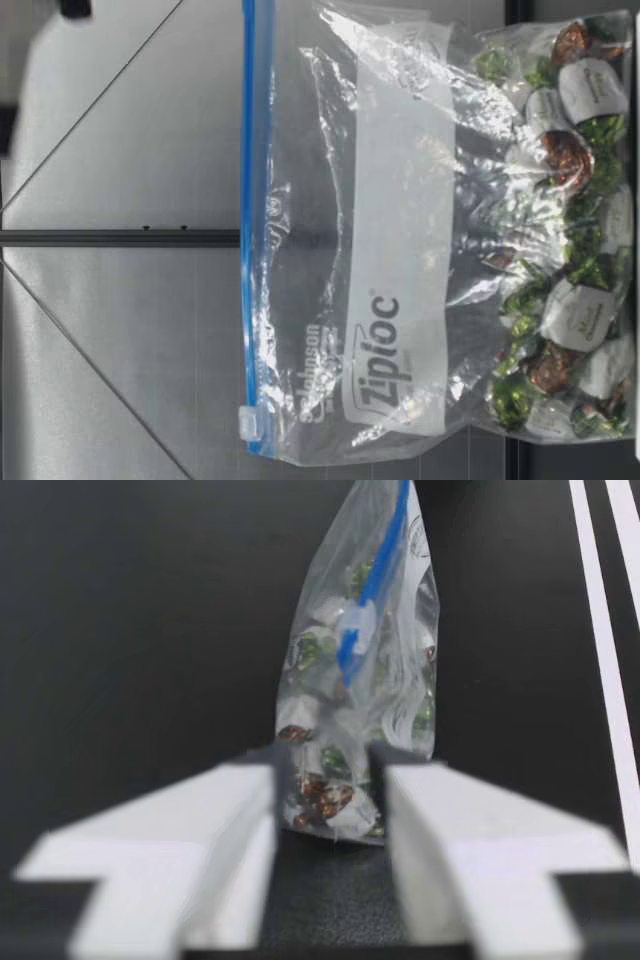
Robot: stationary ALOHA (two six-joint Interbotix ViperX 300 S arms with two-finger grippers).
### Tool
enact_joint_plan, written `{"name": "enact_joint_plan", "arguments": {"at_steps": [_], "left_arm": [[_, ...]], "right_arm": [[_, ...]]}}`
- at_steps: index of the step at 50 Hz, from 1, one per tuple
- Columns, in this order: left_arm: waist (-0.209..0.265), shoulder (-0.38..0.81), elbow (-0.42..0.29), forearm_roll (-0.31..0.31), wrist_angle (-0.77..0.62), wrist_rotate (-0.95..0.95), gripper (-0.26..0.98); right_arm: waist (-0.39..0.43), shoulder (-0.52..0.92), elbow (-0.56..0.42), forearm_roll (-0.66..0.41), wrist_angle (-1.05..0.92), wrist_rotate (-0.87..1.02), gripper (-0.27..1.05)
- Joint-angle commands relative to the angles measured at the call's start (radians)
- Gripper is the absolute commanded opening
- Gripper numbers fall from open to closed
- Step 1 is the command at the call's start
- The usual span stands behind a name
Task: Slide open the ziploc bag.
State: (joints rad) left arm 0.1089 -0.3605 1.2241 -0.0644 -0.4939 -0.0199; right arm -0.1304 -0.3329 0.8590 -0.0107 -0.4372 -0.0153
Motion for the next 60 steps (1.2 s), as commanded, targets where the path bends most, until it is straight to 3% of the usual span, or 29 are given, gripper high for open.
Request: {"name": "enact_joint_plan", "arguments": {"at_steps": [1, 9, 27, 35, 47, 52, 60], "left_arm": [[0.002, 0.018, -0.026, -0.002, -0.031, -0.015, 0.46], [-0.009, 0.072, -0.037, 0.000, -0.109, -0.049, 0.46], [-0.031, 0.167, -0.078, 0.000, -0.179, -0.058, 0.44], [-0.031, 0.184, -0.078, 0.000, -0.198, -0.058, 0.28], [-0.031, 0.204, -0.098, -0.003, -0.198, -0.058, -0.13], [-0.031, 0.202, -0.101, -0.002, -0.198, -0.055, -0.20], [-0.031, 0.202, -0.101, -0.002, -0.198, -0.049, -0.21]], "right_arm": [[-0.009, 0.078, -0.097, -0.014, 0.012, 0.002, 0.25], [-0.009, 0.207, -0.222, -0.026, 0.054, 0.003, 0.52], [0.012, 0.380, -0.403, -0.034, 0.216, 0.003, 0.53], [0.032, 0.420, -0.417, -0.040, 0.245, 0.003, 0.53], [0.051, 0.449, -0.422, -0.040, 0.258, 0.005, 0.53], [0.052, 0.460, -0.425, -0.040, 0.268, 0.005, 0.53], [0.055, 0.472, -0.430, -0.040, 0.293, 0.005, 0.53]]}}
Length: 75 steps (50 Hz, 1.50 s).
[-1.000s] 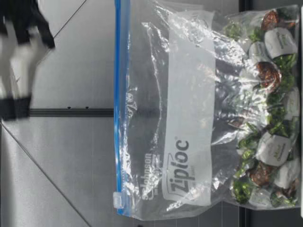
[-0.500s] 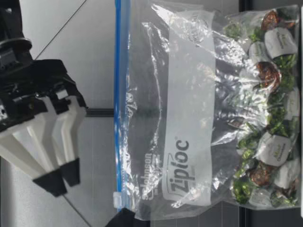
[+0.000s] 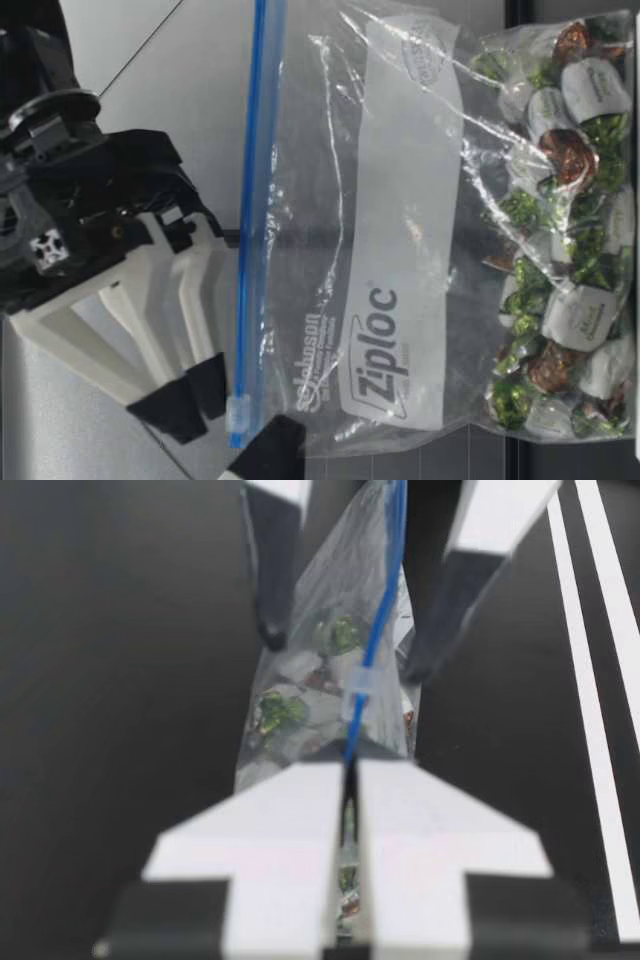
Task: Slide open the ziploc bag.
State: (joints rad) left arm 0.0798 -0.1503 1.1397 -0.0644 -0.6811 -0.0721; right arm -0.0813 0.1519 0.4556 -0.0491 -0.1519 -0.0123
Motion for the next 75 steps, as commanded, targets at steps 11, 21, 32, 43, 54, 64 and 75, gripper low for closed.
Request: {"name": "enact_joint_plan", "arguments": {"at_steps": [11, 21, 32, 43, 54, 64, 75], "left_arm": [[-0.002, -0.014, -0.014, -0.002, -0.008, 0.008, -0.21], [-0.002, -0.014, -0.014, -0.002, -0.005, 0.008, -0.21], [-0.002, -0.012, -0.012, -0.002, -0.003, 0.008, -0.21], [-0.002, -0.012, -0.002, -0.003, -0.002, 0.009, -0.21], [-0.002, -0.014, 0.003, -0.002, -0.003, 0.017, -0.21], [-0.002, -0.014, 0.003, -0.002, -0.003, 0.025, -0.21], [-0.002, -0.012, 0.003, -0.002, -0.002, 0.026, -0.21]], "right_arm": [[0.006, -0.003, -0.026, -0.002, 0.049, 0.002, 0.52], [0.008, -0.006, -0.031, -0.002, 0.058, 0.005, 0.42], [0.021, -0.014, -0.046, -0.002, 0.110, 0.002, 0.04], [0.021, -0.049, -0.071, -0.005, 0.265, -0.002, -0.11], [0.021, -0.081, -0.109, -0.061, 0.469, -0.008, -0.11], [0.021, -0.120, -0.110, -0.114, 0.646, -0.008, -0.11], [0.021, -0.164, -0.078, -0.141, 0.782, -0.008, -0.11]]}}
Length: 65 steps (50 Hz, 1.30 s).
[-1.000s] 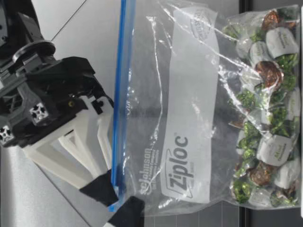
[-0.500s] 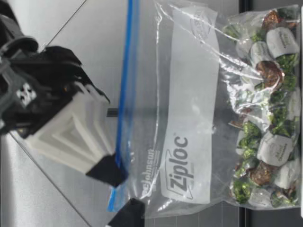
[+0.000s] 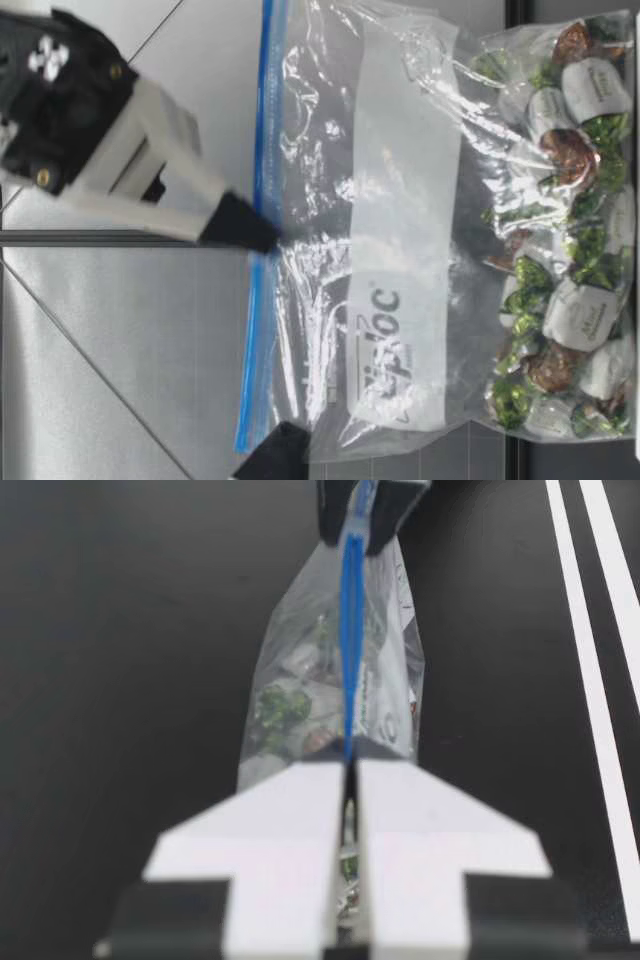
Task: Slide open the ziploc bag.
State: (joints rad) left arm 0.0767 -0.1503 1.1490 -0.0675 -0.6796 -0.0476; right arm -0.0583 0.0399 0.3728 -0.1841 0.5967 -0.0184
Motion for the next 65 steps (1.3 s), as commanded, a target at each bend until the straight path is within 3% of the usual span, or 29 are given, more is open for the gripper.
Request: {"name": "enact_joint_plan", "arguments": {"at_steps": [1, 33, 41, 56, 65], "left_arm": [[0.002, -0.011, -0.006, 0.002, -0.003, 0.002, -0.21], [0.012, -0.012, 0.011, -0.002, -0.002, 0.026, -0.21], [0.020, -0.037, 0.038, -0.018, -0.002, 0.029, -0.21], [0.020, -0.037, 0.018, -0.018, -0.002, 0.035, -0.21], [0.020, -0.028, 0.009, 0.000, -0.002, 0.038, -0.10]], "right_arm": [[-0.002, -0.057, 0.009, -0.006, 0.040, -0.002, -0.11], [-0.002, -0.259, 0.224, -0.006, 0.069, 0.023, -0.11], [-0.002, -0.278, 0.250, -0.006, 0.061, 0.025, -0.11], [-0.002, -0.278, 0.259, -0.005, 0.017, 0.031, -0.10], [-0.002, -0.276, 0.281, -0.003, -0.002, 0.051, -0.04]]}}
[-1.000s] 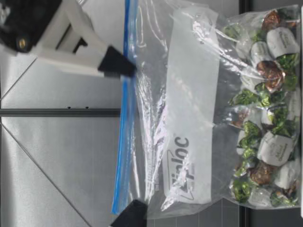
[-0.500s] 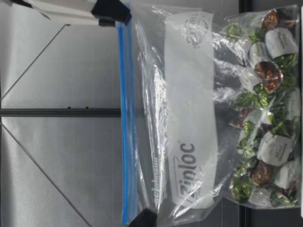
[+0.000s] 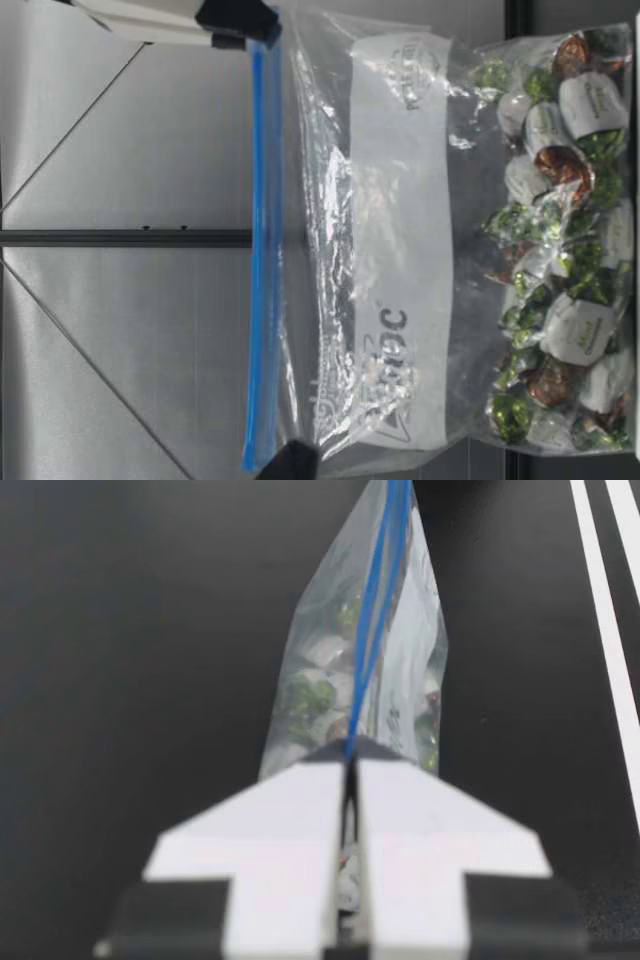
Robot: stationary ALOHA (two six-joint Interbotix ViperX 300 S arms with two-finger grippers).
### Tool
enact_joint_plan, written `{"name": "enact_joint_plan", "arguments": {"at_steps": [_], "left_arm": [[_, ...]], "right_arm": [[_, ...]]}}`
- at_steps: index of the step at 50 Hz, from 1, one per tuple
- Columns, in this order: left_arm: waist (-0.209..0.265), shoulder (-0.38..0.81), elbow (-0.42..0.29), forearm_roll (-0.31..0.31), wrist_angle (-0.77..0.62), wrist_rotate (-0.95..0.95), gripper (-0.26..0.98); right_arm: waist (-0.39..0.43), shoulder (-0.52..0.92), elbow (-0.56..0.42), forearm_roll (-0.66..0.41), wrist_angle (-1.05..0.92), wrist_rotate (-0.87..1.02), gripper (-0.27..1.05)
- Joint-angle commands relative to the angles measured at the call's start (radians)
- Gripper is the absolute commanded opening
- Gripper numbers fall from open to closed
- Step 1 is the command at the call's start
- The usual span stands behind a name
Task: Slide open the ziploc bag.
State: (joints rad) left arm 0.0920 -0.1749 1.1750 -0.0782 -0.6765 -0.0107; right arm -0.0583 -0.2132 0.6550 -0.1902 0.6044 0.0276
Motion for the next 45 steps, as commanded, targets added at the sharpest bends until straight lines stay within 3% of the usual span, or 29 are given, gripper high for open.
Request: {"name": "enact_joint_plan", "arguments": {"at_steps": [1, 5, 10, 13, 19, 29, 45], "left_arm": [[0.005, -0.002, -0.018, 0.012, -0.005, 0.002, -0.07], [0.003, -0.002, -0.025, 0.012, -0.005, 0.000, 0.09], [0.005, -0.002, -0.028, 0.011, -0.005, -0.002, 0.38], [0.005, -0.003, -0.031, 0.011, -0.005, -0.003, 0.47], [0.005, -0.006, -0.037, 0.012, -0.005, -0.005, 0.43], [0.003, -0.044, -0.052, 0.015, -0.005, -0.006, 0.43], [0.003, -0.083, -0.081, 0.051, -0.005, 0.005, 0.43]], "right_arm": [[-0.002, -0.023, 0.000, 0.003, -0.011, 0.006, -0.03], [-0.002, -0.028, 0.008, 0.003, -0.023, 0.012, 0.04], [-0.002, -0.032, 0.015, 0.003, -0.040, 0.023, 0.14], [-0.002, -0.035, 0.018, 0.003, -0.055, 0.028, 0.20], [-0.002, -0.040, 0.029, 0.003, -0.106, 0.031, 0.28], [-0.002, -0.060, 0.066, 0.006, -0.259, 0.032, 0.29], [-0.012, -0.123, 0.239, 0.021, -0.715, 0.032, 0.29]]}}
